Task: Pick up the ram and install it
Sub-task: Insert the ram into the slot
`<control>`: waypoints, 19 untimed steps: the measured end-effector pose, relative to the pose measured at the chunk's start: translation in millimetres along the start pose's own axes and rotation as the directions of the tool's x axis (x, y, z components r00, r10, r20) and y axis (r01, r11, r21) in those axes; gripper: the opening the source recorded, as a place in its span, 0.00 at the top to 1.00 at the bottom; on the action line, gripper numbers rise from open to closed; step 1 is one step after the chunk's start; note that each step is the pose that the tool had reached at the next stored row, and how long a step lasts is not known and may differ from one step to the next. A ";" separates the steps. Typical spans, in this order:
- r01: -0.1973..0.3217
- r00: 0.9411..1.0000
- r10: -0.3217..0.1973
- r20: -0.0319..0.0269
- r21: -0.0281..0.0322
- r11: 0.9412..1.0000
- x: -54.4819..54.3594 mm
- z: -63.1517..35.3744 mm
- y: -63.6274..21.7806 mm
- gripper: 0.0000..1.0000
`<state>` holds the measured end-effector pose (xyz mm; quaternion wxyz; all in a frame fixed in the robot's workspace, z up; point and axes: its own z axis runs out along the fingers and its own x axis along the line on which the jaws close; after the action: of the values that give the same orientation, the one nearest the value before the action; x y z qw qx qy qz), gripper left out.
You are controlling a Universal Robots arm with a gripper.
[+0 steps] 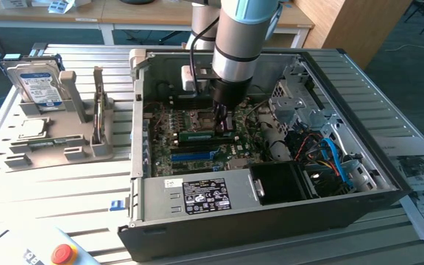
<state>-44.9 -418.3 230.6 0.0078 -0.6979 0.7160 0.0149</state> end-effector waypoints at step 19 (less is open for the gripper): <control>0.001 1.000 -0.001 0.000 0.000 1.000 0.4 2.1 -0.3 0.88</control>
<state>-44.6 -418.7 228.4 0.0078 -0.6983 0.7156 0.0149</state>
